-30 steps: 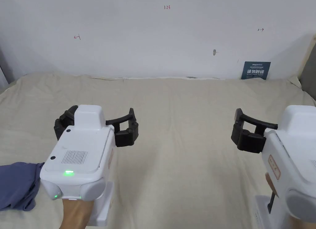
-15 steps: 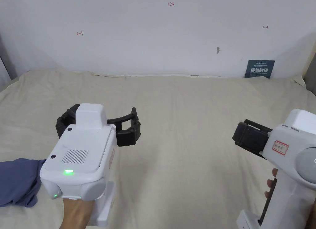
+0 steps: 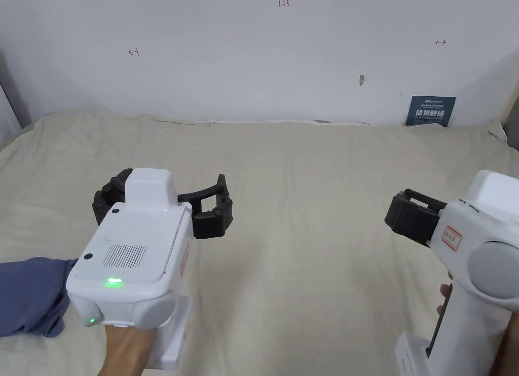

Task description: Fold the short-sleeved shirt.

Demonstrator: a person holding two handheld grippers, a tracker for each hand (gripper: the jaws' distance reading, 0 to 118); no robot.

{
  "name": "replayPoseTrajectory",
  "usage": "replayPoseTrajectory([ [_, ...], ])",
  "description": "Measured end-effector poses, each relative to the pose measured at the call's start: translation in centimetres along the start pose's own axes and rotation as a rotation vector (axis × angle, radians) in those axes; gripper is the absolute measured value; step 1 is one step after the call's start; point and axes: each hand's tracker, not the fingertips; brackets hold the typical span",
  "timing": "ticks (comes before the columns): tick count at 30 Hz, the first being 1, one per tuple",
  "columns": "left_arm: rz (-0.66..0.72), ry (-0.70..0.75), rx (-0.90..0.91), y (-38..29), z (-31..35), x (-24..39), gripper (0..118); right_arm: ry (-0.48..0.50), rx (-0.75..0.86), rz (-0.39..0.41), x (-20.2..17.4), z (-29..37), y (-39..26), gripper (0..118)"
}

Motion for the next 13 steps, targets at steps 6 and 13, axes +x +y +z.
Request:
replayPoseTrajectory([
  [6, -0.003, 0.004, -0.005, -0.1, -0.1, -0.1, 118, 0.017, 0.005, 0.020, -0.1, -0.5, -0.4, 118],
  [13, -0.004, 0.008, -0.005, -0.1, 0.0, -0.1, 118, 0.094, 0.140, -0.007, 0.6, -0.8, -1.4, 118],
])
